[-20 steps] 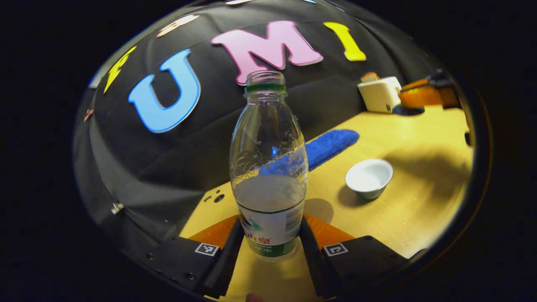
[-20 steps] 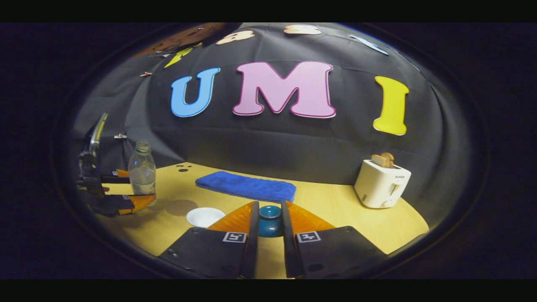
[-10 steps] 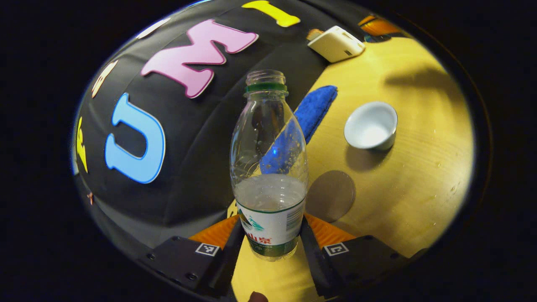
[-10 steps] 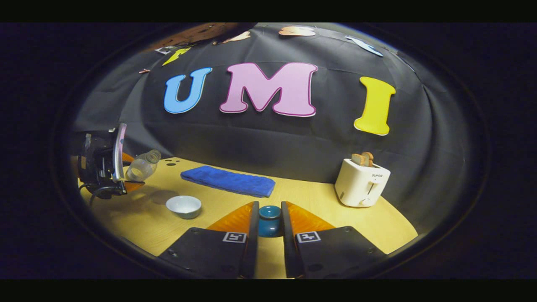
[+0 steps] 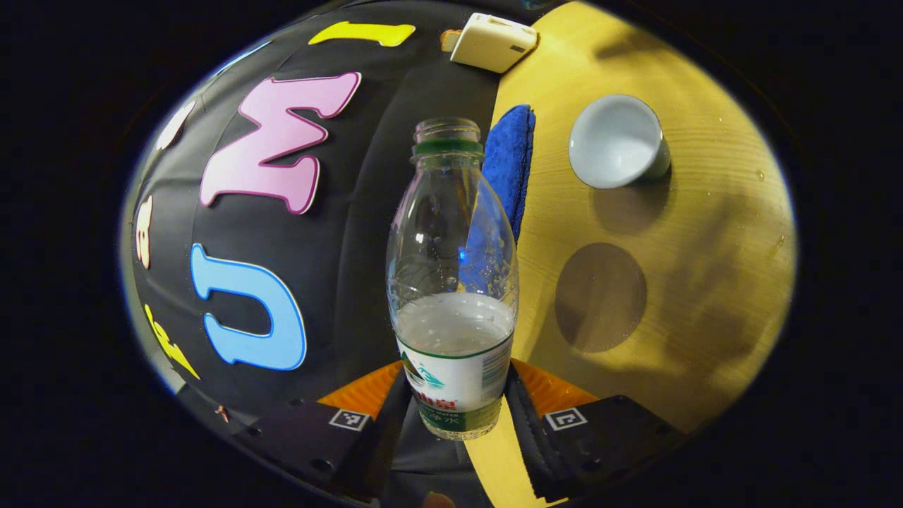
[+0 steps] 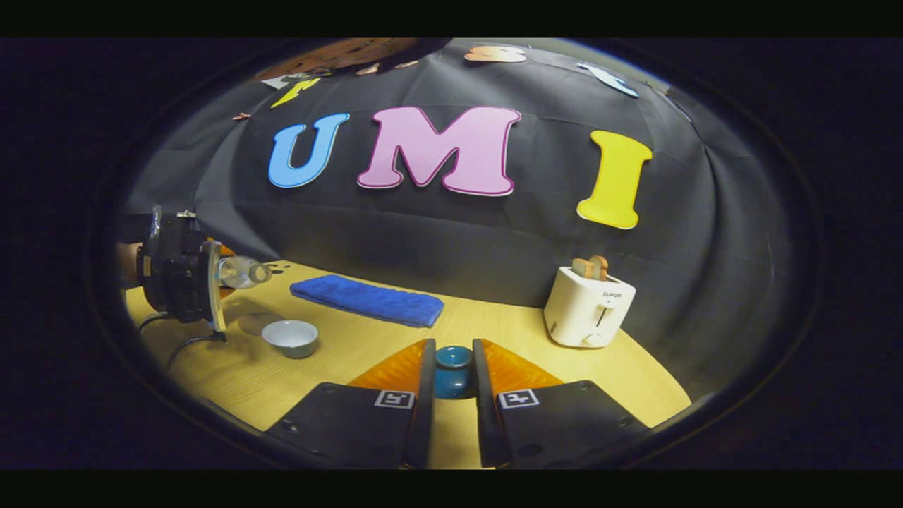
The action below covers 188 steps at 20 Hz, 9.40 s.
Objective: Open the teacup lid with one hand, grasp the water bottle and pour water into the teacup with the other hand; after pouring, place the water bottle on the coaster and then close the teacup lid.
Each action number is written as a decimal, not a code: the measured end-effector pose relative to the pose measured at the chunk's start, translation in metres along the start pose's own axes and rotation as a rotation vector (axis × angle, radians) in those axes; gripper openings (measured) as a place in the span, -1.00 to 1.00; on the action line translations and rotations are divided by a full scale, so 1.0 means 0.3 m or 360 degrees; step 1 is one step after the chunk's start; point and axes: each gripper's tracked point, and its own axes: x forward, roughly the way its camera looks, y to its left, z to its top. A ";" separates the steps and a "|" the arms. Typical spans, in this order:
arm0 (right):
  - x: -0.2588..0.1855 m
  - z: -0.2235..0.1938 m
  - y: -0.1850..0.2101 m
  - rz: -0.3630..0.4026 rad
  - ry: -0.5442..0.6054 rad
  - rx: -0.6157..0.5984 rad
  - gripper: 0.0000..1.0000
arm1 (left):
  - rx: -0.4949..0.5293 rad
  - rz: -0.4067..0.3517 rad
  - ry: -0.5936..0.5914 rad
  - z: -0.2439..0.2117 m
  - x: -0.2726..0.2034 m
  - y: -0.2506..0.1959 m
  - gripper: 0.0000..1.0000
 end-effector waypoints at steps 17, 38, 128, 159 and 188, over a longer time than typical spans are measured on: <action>-0.055 -0.037 -0.032 -0.0018 0.0041 -0.0075 -0.53 | 0.0475 0.0219 -0.0100 0.020 0.036 0.023 0.51; -0.099 -0.039 -0.036 -0.0034 0.0031 -0.0136 -0.53 | 0.0684 0.0356 -0.0179 0.033 0.043 0.089 0.50; -0.044 0.017 0.137 0.0059 -0.0001 -0.0044 -0.53 | -0.2322 -0.0520 -0.0355 0.129 0.030 -0.248 0.55; 0.226 -0.021 0.713 0.0434 0.0062 0.0158 -0.53 | -0.2241 -0.0541 -0.0176 -0.072 -0.169 -0.357 0.84; 0.078 0.421 0.476 0.0226 0.0033 0.0192 0.81 | -0.2233 -0.0382 -0.0245 -0.043 -0.378 0.095 0.84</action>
